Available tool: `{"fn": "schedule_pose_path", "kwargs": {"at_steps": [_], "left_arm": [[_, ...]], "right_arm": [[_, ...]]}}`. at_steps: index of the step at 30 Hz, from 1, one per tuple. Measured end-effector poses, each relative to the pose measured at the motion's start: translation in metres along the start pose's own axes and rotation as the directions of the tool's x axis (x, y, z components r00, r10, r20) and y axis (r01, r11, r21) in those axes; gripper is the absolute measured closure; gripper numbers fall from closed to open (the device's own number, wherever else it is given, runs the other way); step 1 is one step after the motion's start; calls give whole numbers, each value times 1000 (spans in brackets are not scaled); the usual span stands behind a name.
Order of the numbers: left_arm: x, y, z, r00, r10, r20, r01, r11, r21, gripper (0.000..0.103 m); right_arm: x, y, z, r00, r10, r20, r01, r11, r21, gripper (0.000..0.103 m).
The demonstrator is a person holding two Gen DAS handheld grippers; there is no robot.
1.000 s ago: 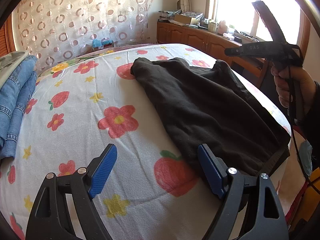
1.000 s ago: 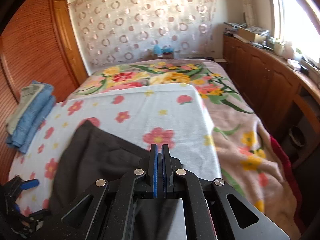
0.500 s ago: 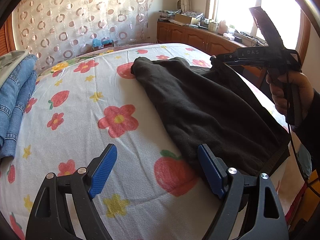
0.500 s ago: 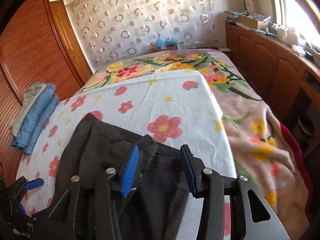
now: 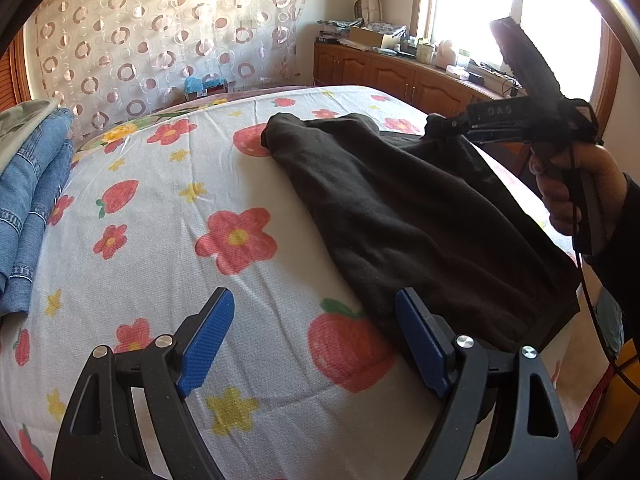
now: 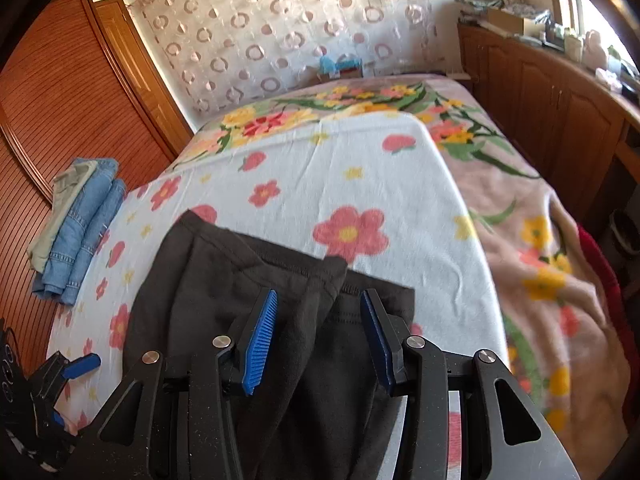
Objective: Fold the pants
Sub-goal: 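Press the folded shorts flat and open the right gripper, then grasp the black shorts hem with the right gripper while the left gripper grasps it too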
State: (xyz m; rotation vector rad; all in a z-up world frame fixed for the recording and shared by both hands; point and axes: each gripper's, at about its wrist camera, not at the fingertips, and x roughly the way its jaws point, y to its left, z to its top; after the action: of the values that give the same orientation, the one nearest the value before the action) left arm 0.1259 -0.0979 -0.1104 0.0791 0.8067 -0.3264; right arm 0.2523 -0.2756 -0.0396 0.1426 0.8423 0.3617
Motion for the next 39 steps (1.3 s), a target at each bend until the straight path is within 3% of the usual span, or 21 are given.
{"fn": "schedule_pose_path", "kwargs": {"at_steps": [2, 5, 7, 12, 16, 17, 25, 32, 39], "left_arm": [[0, 0, 0, 1000, -1, -3, 1, 1000, 0, 20], [1, 0, 0, 1000, -4, -6, 4, 1000, -1, 20], [1, 0, 0, 1000, -4, -8, 4, 1000, -1, 20], [1, -1, -1, 1000, -4, -10, 4, 1000, 0, 20], [1, -1, -1, 1000, -8, -11, 8, 1000, 0, 20], [1, 0, -1, 1000, -8, -10, 8, 1000, 0, 20], [-12, -4, 0, 1000, -3, 19, 3, 1000, 24, 20], [-37, -19, -14, 998, -46, 32, 45, 998, 50, 20], [-50, -31, -27, 996, -81, 35, 78, 994, 77, 20]], "right_arm": [[5, 0, 0, 1000, 15, -14, -15, 1000, -13, 100], [-8, -3, 3, 998, -13, 55, 15, 999, -31, 100], [-18, -11, 7, 992, -81, 100, 83, 996, -20, 100], [-3, -25, 4, 987, -159, 34, 160, 987, -29, 100], [-8, -23, 1, 986, -160, 41, 161, 987, -28, 68], [-14, -24, -2, 986, -156, 56, 157, 987, -24, 65], [-74, 12, -65, 988, -105, 115, 115, 989, -90, 65], [-114, 26, -129, 993, -51, 103, 62, 993, -105, 65], [-119, 24, -156, 997, -53, 55, 58, 994, -95, 65]]}}
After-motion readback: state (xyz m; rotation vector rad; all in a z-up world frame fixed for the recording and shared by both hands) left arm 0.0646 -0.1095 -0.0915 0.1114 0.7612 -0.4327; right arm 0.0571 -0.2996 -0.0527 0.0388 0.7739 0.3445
